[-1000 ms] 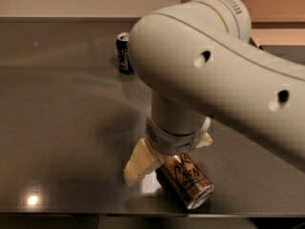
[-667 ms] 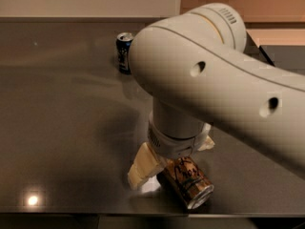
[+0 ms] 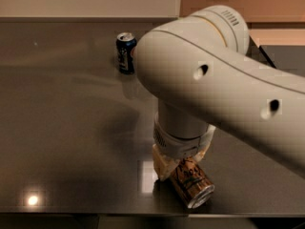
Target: Place orange can upright
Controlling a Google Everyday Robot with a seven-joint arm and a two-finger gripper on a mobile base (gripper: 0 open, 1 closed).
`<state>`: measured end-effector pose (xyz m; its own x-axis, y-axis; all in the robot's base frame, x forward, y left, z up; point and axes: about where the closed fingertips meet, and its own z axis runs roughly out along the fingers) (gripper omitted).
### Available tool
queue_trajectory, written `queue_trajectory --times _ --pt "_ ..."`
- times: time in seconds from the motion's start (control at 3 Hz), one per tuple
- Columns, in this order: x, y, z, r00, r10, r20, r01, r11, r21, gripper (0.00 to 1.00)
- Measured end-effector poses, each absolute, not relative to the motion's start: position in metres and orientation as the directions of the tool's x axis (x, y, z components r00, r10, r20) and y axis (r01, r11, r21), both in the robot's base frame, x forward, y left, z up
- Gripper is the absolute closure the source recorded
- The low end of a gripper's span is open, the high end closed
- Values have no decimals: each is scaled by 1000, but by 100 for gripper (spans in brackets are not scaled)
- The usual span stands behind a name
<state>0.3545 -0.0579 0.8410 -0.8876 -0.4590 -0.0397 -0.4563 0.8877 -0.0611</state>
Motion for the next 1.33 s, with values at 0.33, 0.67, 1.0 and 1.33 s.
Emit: queue_trajectory --times 0.33,0.67,1.0,1.33 --pt "358 -59 850 -881 -469 -56 -465 882 -72 62" --pt "373 -57 874 -843 -521 -132 -514 853 -88 86" --pt "402 -56 903 -763 -607 -221 -595 794 -125 100" --pt "430 -54 928 -672 -667 -323 -662 736 -141 100"
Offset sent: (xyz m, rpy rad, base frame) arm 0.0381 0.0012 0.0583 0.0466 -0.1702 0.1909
